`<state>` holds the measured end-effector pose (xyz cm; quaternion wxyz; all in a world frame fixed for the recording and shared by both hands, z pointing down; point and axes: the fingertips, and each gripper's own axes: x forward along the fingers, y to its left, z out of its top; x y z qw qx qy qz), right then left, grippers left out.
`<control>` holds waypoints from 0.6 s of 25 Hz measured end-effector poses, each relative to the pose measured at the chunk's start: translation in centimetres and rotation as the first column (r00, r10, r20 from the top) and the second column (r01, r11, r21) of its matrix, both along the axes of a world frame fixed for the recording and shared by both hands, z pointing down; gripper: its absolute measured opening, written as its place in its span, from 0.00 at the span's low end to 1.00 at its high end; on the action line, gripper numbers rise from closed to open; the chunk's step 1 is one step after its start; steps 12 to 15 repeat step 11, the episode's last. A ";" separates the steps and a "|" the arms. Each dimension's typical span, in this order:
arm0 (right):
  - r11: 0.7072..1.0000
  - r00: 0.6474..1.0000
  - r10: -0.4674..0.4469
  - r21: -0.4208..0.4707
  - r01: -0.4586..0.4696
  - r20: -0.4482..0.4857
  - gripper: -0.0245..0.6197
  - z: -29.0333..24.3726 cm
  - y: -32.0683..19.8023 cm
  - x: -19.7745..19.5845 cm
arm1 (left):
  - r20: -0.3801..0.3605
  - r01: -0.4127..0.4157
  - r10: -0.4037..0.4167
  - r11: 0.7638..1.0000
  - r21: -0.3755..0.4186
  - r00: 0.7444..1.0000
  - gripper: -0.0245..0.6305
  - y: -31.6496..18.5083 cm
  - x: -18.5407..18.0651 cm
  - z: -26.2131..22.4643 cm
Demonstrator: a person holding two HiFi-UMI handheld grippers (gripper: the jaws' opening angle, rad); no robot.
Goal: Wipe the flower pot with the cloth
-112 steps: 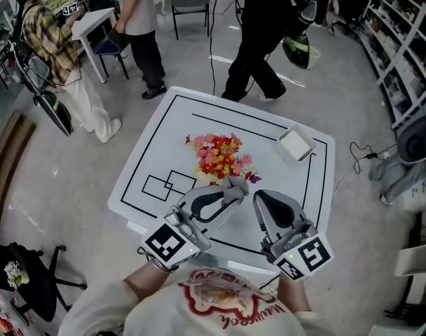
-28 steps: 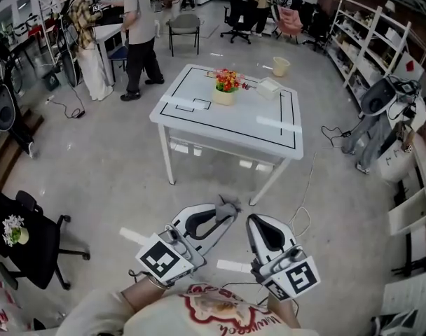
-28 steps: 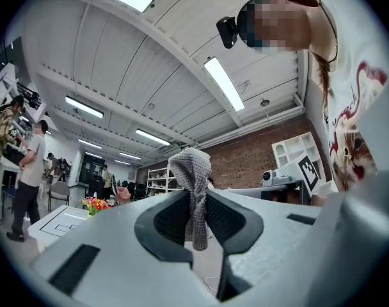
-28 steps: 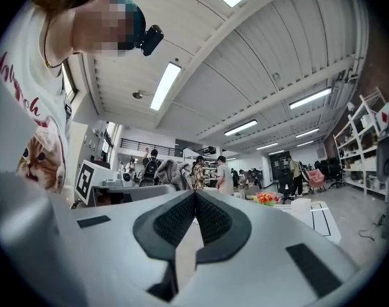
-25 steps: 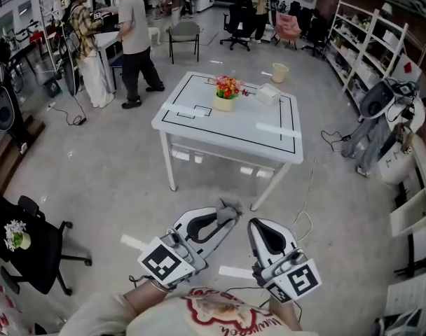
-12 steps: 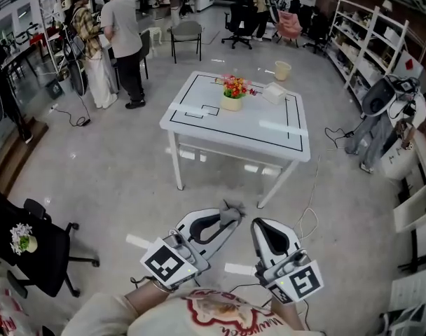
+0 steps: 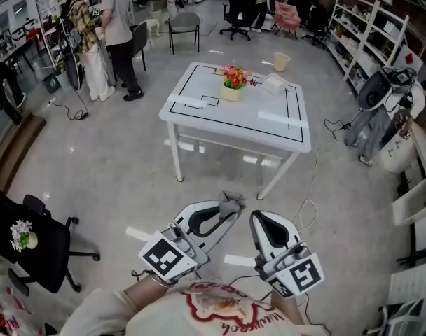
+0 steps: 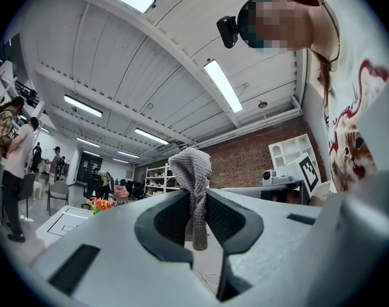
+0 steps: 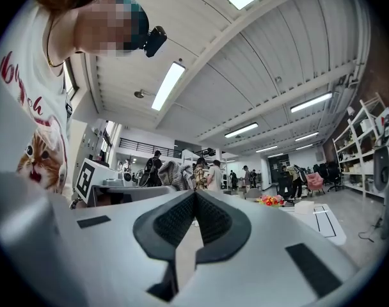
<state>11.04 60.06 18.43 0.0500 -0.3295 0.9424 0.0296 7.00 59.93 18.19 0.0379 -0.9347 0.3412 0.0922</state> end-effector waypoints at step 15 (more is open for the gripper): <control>1.000 1.000 0.009 0.002 -0.009 0.000 0.04 0.2 -0.1 0.2 | -0.012 -0.015 0.015 1.000 -0.012 1.000 0.12 0.0 0.1 0.5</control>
